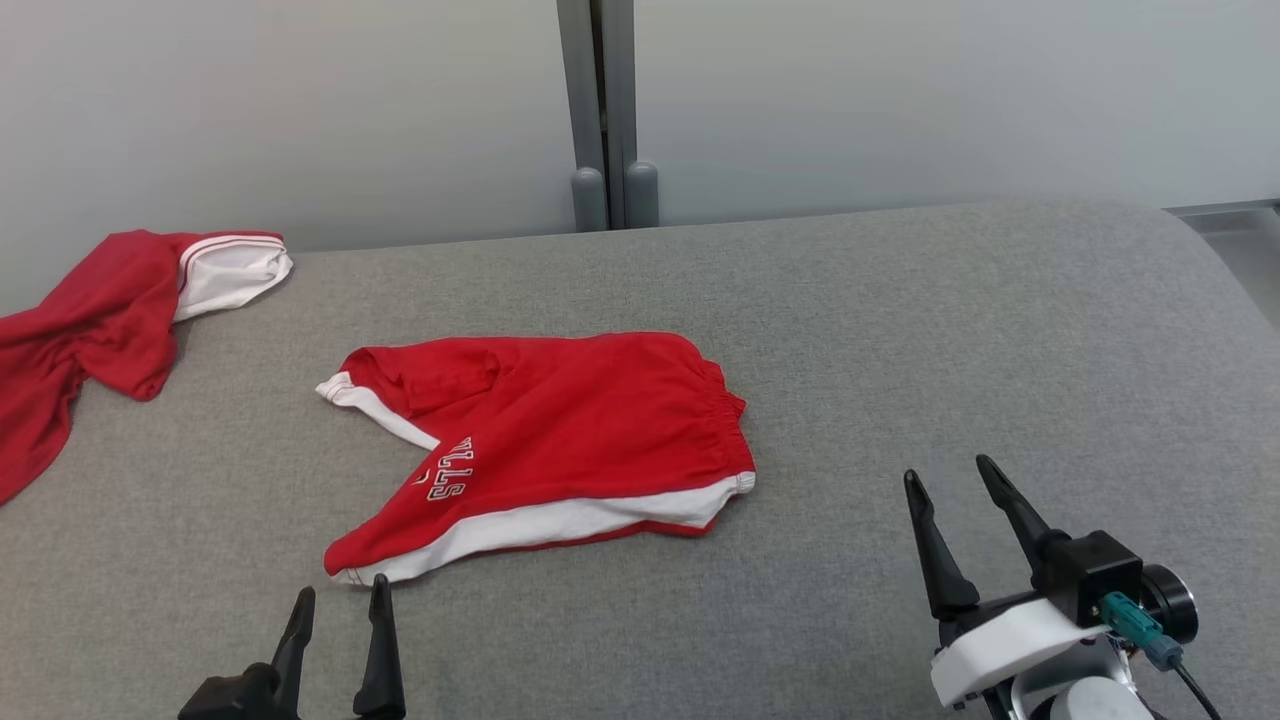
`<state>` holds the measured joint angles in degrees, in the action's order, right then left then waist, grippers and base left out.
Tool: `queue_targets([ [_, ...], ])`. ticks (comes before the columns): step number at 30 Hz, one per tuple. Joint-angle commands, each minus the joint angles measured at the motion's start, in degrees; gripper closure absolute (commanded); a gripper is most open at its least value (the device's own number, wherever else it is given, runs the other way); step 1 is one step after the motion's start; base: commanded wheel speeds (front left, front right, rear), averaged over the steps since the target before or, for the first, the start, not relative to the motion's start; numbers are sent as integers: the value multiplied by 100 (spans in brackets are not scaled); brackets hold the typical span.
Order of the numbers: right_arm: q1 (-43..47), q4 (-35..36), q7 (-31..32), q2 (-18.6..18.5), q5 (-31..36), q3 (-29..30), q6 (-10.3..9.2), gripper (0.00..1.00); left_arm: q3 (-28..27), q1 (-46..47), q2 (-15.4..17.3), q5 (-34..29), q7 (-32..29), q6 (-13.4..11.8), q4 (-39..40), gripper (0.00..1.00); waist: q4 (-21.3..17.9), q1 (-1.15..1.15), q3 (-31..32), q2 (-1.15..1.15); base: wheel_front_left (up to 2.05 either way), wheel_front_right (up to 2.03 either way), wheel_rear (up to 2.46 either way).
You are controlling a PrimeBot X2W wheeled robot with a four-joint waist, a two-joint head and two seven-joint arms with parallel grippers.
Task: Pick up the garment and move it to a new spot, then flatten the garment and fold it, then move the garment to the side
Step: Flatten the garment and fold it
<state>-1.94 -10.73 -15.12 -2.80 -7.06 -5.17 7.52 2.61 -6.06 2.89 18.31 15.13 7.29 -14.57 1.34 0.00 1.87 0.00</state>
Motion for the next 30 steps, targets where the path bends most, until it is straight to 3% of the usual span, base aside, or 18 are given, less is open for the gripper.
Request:
queue_targets([
  [1,-112,-28,-5,-17,72,-33,-6,0,8,60,2,43,3,18,24,0,41,0,-35,0,0,0,0],
  [6,-486,-402,-5,-17,430,-288,-6,0,67,158,2,67,3,21,50,0,213,0,-140,0,0,0,0],
  [18,-1596,-2363,-5,-22,1088,-705,-6,0,170,352,4,180,4,-8,72,0,776,0,-573,0,0,0,0],
  [30,-2338,-3342,-5,-22,1102,-1017,-6,0,205,583,4,263,3,-44,78,0,1047,0,-959,0,0,0,0],
])
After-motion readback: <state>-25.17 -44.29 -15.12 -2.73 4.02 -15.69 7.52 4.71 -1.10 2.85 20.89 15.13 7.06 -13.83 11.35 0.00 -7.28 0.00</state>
